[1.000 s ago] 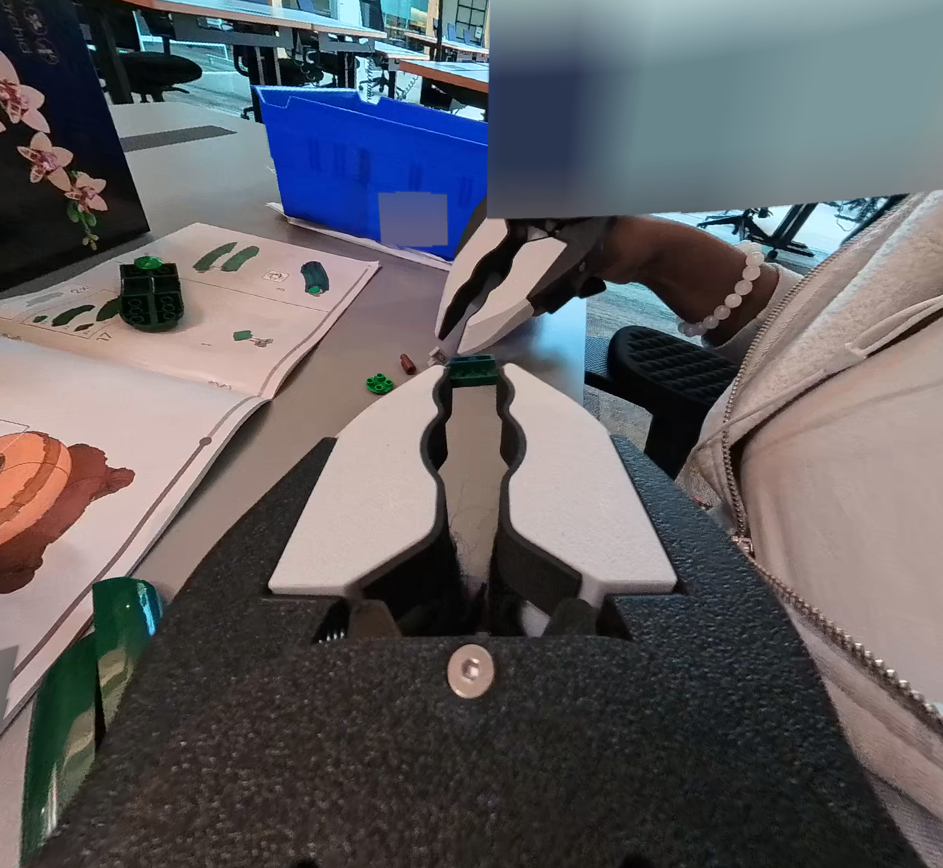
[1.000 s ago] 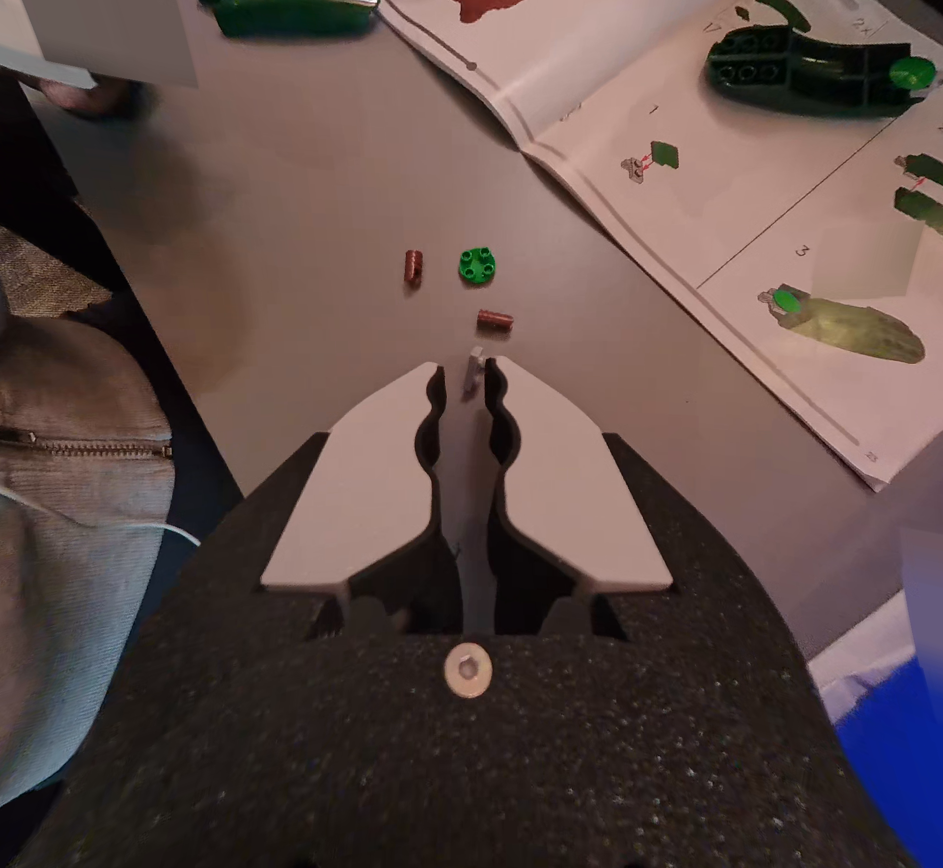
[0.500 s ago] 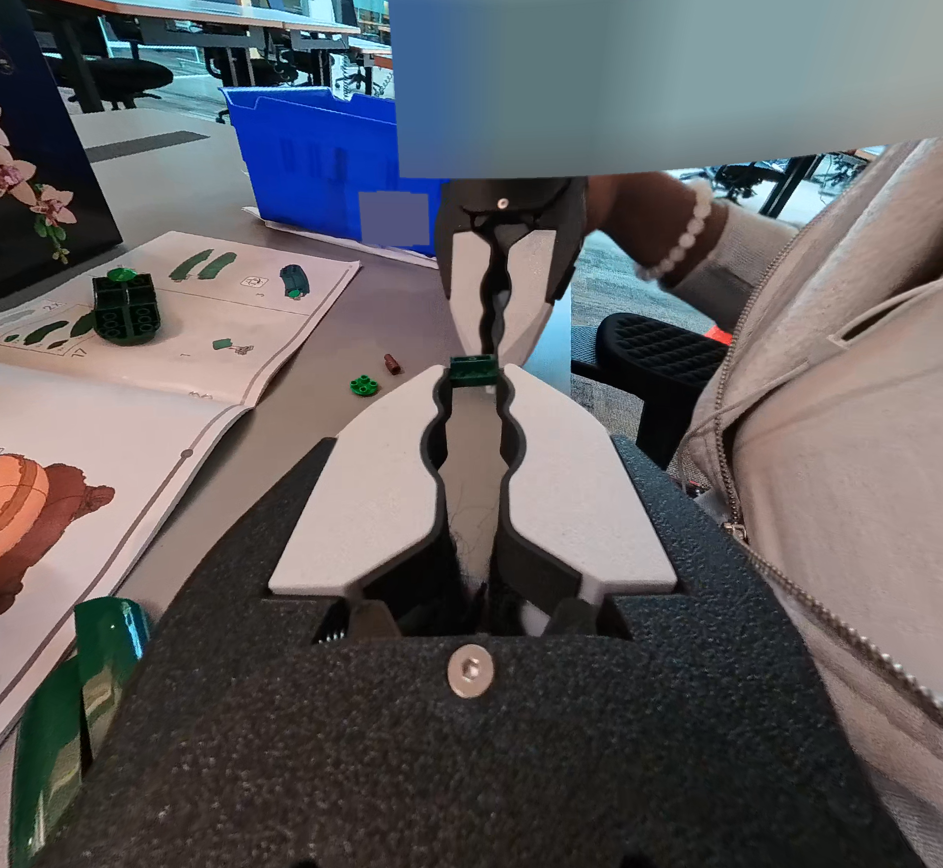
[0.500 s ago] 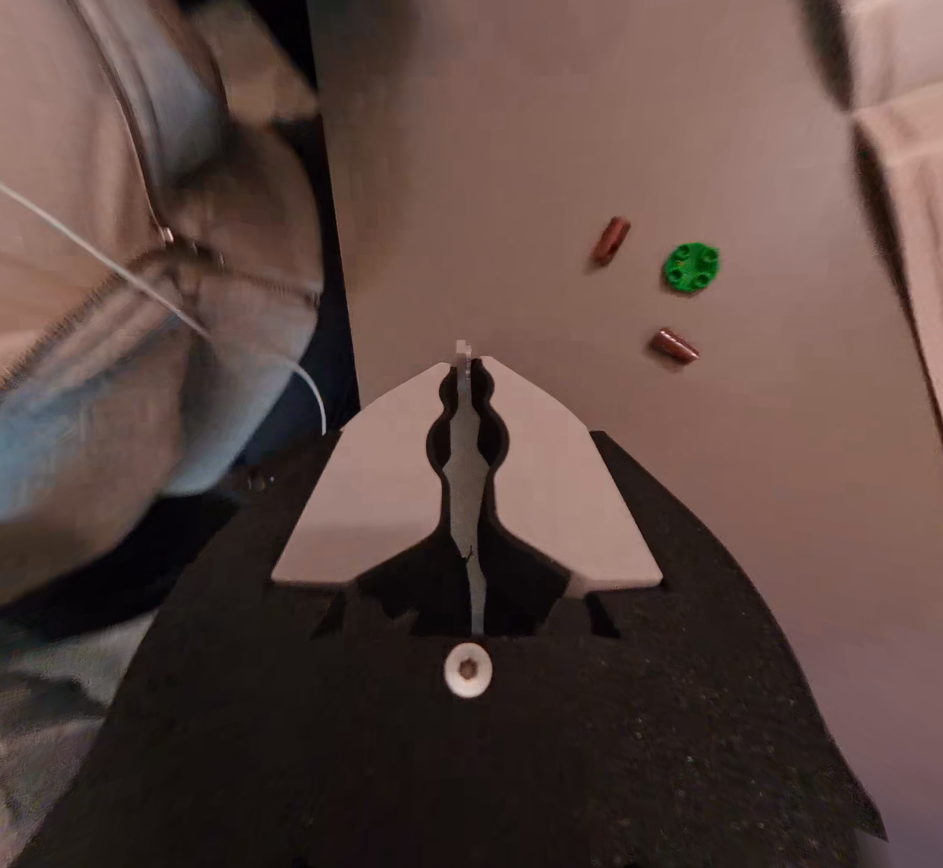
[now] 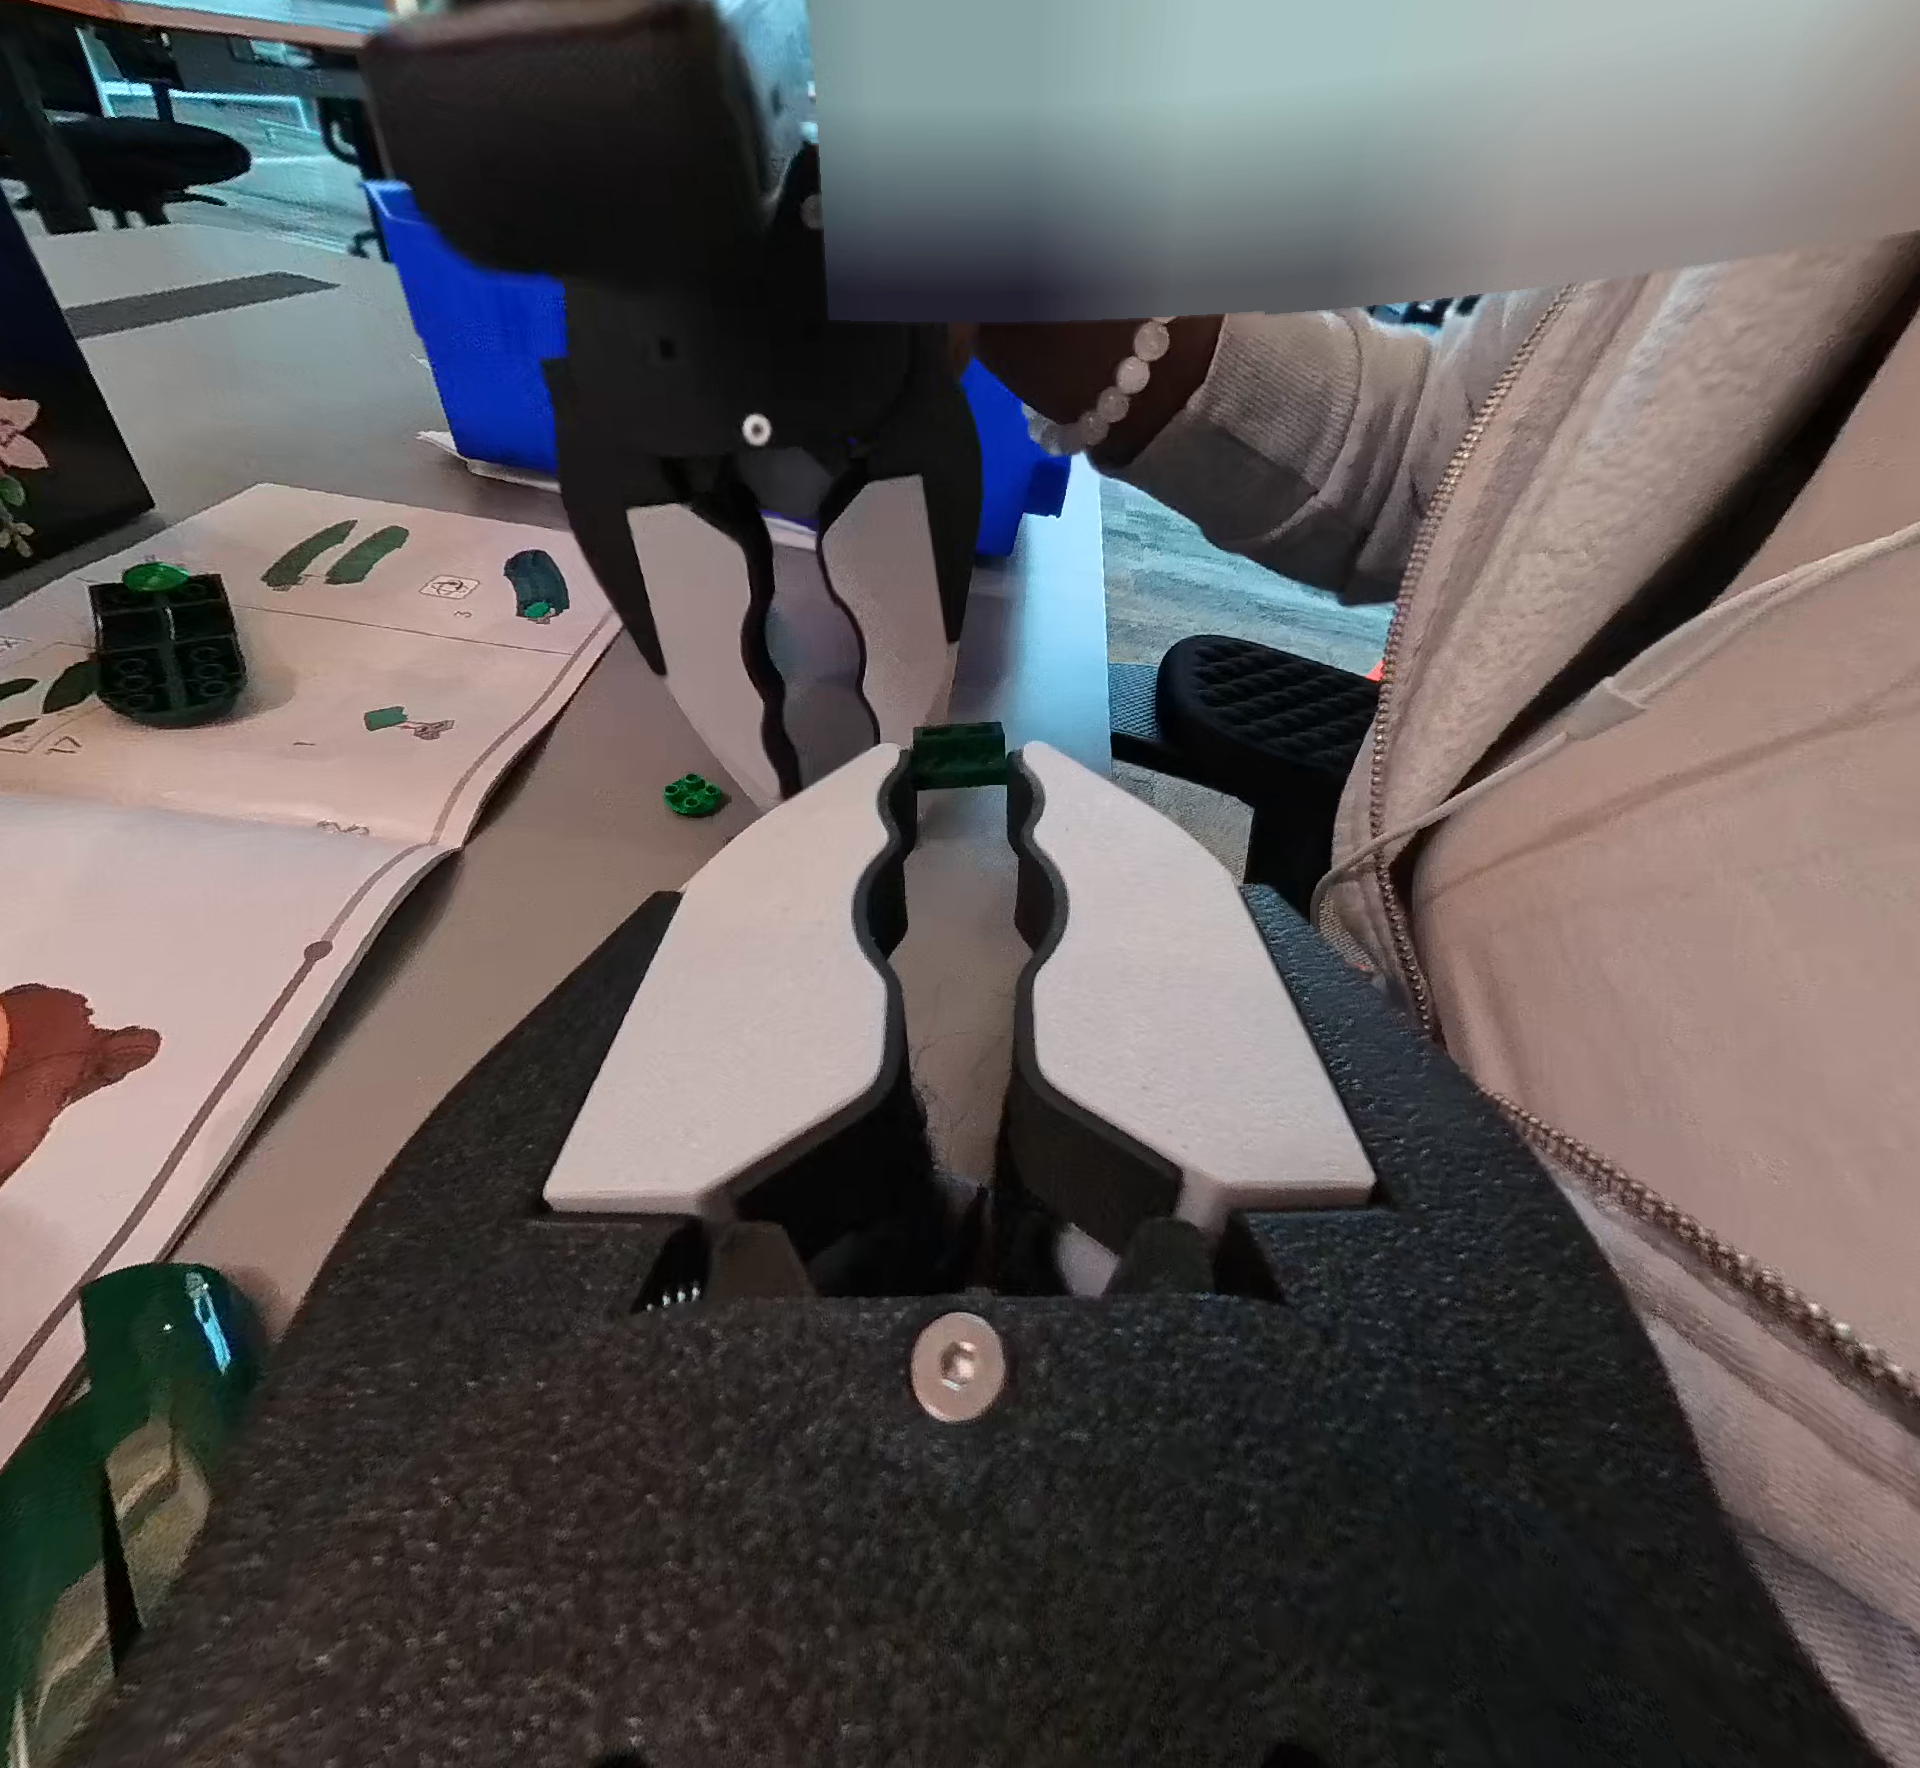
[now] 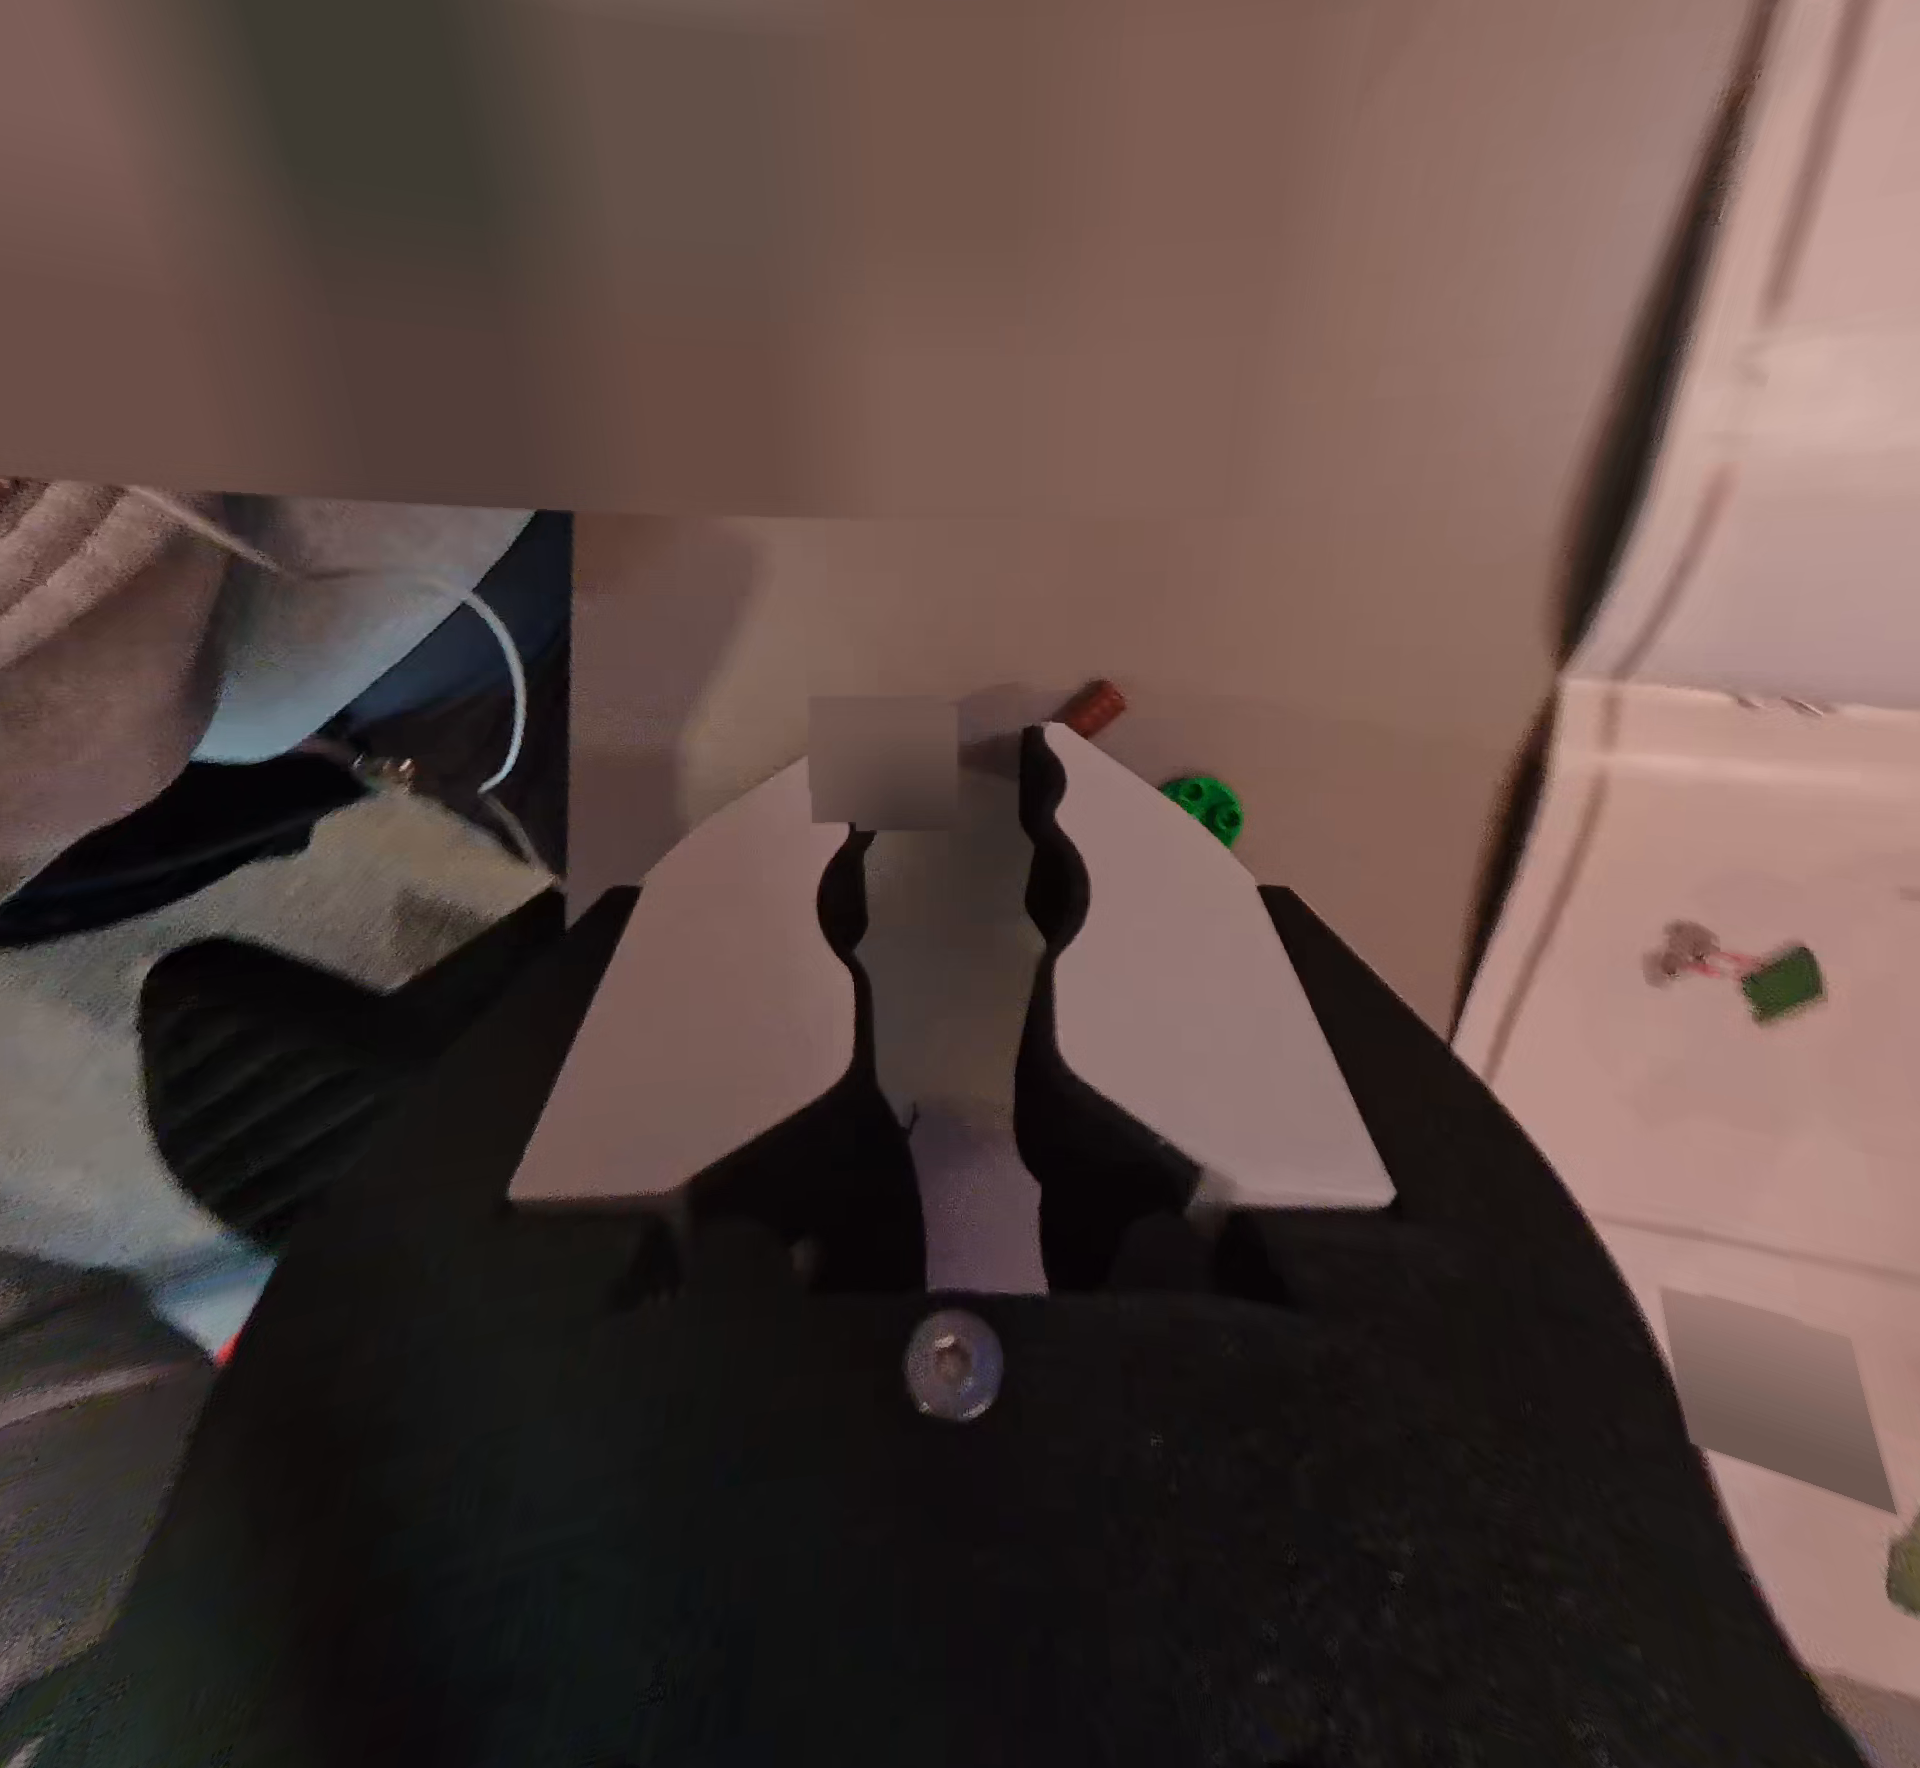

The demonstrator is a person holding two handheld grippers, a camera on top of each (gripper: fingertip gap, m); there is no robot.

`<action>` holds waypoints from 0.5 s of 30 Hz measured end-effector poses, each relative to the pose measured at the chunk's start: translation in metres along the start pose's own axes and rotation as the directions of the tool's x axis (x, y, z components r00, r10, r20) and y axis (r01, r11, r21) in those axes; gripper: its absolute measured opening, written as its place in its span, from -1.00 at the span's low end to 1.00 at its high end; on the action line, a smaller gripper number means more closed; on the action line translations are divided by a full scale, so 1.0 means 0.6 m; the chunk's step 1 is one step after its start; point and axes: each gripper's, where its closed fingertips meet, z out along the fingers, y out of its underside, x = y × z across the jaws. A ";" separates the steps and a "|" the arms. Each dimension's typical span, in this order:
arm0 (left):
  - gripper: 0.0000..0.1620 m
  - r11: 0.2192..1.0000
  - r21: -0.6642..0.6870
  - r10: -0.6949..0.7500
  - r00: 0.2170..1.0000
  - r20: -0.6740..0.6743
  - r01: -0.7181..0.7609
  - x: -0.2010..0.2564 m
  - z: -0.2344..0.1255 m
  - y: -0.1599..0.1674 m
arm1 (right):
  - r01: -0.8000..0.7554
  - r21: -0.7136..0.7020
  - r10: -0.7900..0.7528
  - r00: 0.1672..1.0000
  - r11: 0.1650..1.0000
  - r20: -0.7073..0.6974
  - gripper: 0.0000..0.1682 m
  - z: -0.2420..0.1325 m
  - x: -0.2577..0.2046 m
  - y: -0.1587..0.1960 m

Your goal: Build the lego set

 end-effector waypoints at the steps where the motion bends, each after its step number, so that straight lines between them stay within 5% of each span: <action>1: -0.81 1.000 0.006 -0.005 1.000 -0.002 0.005 0.000 -0.001 -0.001 | -0.019 0.045 0.021 0.999 0.999 -0.050 -0.68 -0.008 0.004 -0.002; 5: -0.81 1.000 0.009 -0.009 1.000 0.007 0.009 -0.003 -0.001 -0.002 | -0.144 0.348 0.233 0.945 0.926 -0.228 -0.53 -0.041 -0.001 -0.019; 7: -0.81 1.000 -0.005 -0.002 1.000 0.015 0.002 -0.003 0.001 0.001 | -0.316 0.506 0.504 0.813 0.802 -0.292 -0.31 -0.051 0.013 -0.007; 10: -0.81 1.000 -0.022 0.016 1.000 0.026 -0.015 -0.003 0.004 0.004 | -0.422 0.673 0.749 0.588 0.607 -0.306 -0.29 -0.033 0.008 0.018; 15: -0.81 1.000 -0.019 0.020 1.000 0.024 -0.019 -0.003 0.005 0.003 | -0.374 0.650 0.724 0.543 0.662 -0.425 -0.42 -0.001 -0.004 0.006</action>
